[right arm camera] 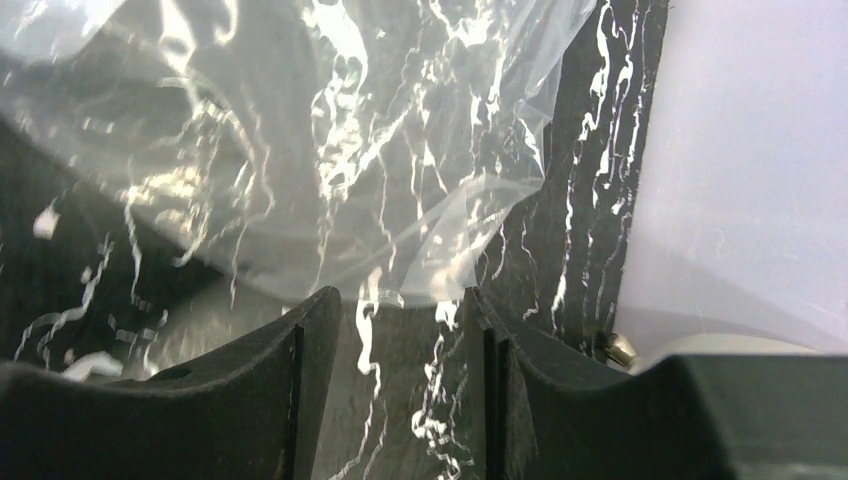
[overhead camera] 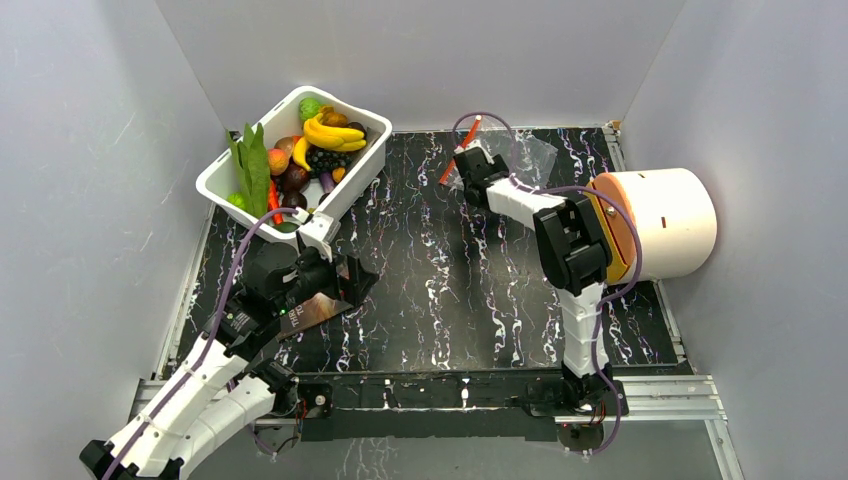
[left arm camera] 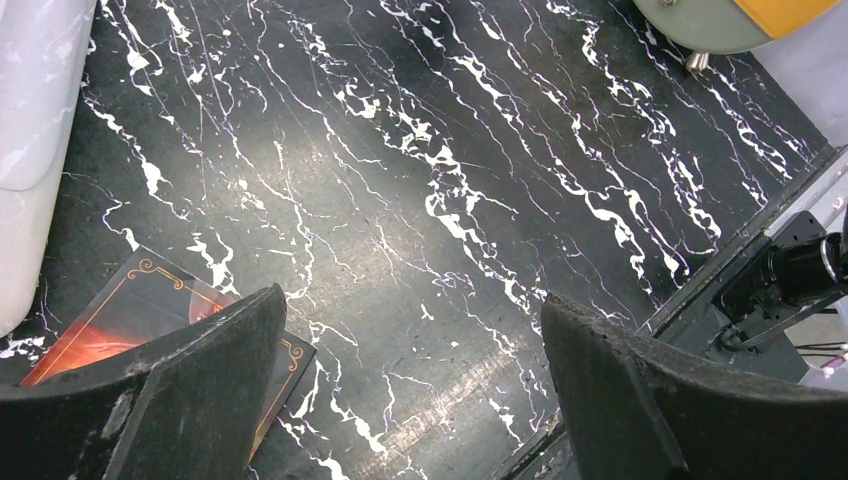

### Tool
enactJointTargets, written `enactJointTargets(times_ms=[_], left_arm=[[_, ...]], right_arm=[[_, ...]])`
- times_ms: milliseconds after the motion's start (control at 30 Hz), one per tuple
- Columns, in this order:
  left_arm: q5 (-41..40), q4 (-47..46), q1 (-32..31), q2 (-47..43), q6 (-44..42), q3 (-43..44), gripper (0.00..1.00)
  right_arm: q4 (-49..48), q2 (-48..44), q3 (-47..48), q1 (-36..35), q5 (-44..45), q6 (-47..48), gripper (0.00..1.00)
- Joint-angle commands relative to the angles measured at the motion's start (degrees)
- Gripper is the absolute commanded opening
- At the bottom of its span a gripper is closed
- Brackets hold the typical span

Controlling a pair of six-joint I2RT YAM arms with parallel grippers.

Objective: Place the food in the zip-top bag and seal the zipper
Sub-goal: Pick up the zipper food storage bag at the corner of the board.

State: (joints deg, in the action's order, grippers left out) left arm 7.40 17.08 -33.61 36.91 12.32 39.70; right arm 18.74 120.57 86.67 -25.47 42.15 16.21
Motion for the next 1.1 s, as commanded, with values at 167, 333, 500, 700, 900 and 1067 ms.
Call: enactJointTargets(times_ms=[167,333,500,700,900,1067], left_arm=[[2.04,-1.47,-0.22,0.27,-0.89,-0.54,0.98],[2.19,-1.63,-0.27,-0.14,-0.93,-0.85,0.98],[2.09,-1.69,-0.28,-0.34,-1.23,-0.93,0.98],[2.19,-1.74,-0.22,-0.34,-1.41,-1.03,0.98],[1.93,-1.70,-0.29,-0.63,-1.48,-1.01,0.98],[1.59,-1.77,-0.17,-1.02,-1.66,-1.09,0.98]], right_arm=[[5.77,5.16,11.71,4.68,-0.63,-14.86,0.45],[8.80,7.48,15.08,6.42,-0.46,-19.42,0.45],[9.12,6.43,13.55,8.41,-5.38,-22.64,0.49],[8.11,4.38,10.91,9.70,-9.96,-25.11,0.49],[8.63,3.75,10.12,10.27,-11.90,-26.97,0.42],[8.90,2.15,8.83,10.29,-13.03,-27.36,0.23]])
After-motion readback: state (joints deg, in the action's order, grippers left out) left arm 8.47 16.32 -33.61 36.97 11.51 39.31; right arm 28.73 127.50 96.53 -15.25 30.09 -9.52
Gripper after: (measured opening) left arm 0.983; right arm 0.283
